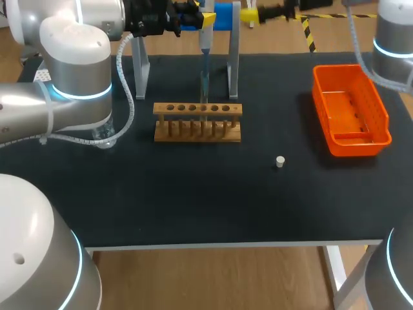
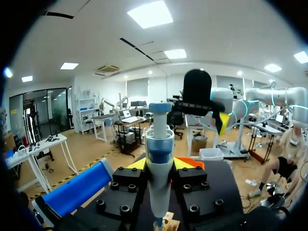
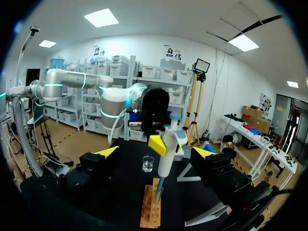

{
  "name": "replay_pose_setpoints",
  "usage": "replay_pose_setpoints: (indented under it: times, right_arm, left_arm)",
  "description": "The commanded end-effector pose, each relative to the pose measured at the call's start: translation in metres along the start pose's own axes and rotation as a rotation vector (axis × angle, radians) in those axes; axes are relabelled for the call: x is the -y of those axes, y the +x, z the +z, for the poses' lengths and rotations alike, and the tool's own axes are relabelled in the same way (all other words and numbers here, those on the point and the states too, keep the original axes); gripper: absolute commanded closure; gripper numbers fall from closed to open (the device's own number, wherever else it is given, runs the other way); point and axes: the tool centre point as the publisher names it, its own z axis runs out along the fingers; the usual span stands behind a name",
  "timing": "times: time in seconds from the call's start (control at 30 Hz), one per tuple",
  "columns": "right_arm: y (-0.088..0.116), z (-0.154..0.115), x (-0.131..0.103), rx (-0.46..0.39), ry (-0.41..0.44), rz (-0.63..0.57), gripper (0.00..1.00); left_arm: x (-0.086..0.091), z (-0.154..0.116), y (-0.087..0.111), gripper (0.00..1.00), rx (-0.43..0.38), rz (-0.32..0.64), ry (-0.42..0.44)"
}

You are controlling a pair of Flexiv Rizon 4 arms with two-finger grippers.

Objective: Invert the test tube, pick up the pipette, mount the tip to pipette, aspirate from beaker and dispense into the tube, eject the tip, return the pipette, and cap with the stopper.

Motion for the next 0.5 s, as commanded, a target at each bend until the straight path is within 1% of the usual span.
replay_pose_setpoints:
  times: [0.03, 0.2, 0.3, 0.37, 0.5]
  right_arm:
    - [0.004, -0.004, 0.038, -0.023, 0.051, 0.007, 0.00]
    - [0.008, 0.008, 0.085, -0.064, 0.075, 0.018, 0.00]
    - [0.007, 0.018, 0.108, -0.087, 0.102, 0.022, 0.00]
    - [0.005, 0.025, 0.124, -0.098, 0.101, 0.035, 0.00]
    - [0.005, 0.038, 0.151, -0.094, 0.105, 0.036, 0.00]
  left_arm:
    - [0.001, 0.000, 0.000, 1.00, -0.001, -0.001, -0.003]
    - [0.001, 0.000, 0.000, 1.00, -0.001, -0.001, -0.003]
    - [0.001, 0.000, 0.000, 1.00, -0.001, -0.001, -0.003]
    - [0.001, 0.000, 0.000, 1.00, -0.001, -0.001, -0.003]
    - [0.001, 0.000, 0.000, 1.00, -0.001, -0.001, -0.003]
